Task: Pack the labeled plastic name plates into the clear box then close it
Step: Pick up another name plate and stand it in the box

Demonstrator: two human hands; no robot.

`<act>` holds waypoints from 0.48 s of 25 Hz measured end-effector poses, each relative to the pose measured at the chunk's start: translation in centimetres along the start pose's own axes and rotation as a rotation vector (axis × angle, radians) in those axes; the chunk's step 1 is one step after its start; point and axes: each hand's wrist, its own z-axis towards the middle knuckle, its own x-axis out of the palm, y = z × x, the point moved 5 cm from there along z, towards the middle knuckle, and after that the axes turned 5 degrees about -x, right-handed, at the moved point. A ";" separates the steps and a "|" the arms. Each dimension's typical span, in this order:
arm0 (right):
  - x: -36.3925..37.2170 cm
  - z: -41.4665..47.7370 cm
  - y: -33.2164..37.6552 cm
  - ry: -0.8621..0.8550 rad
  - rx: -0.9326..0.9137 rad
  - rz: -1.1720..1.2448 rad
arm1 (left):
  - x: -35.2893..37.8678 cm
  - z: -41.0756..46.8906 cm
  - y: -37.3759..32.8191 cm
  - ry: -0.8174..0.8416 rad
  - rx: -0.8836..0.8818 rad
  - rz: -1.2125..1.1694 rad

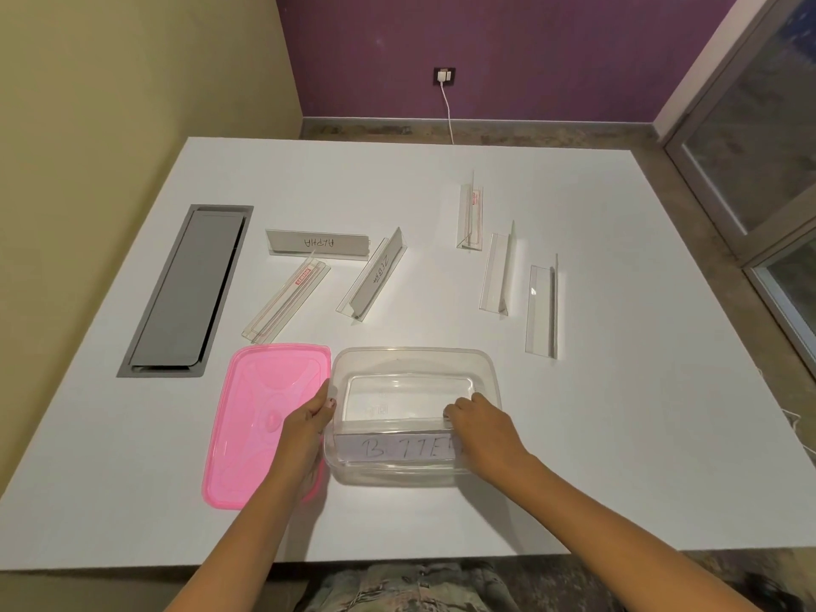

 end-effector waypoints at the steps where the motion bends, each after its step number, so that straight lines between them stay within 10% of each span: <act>1: 0.2 0.1 0.0 -0.002 0.004 0.004 | 0.1 0.0 0.0 0.004 0.001 0.002; 12: 0.9 0.8 0.2 0.129 0.032 -0.101 | 0.3 -0.6 -0.5 0.036 0.007 0.044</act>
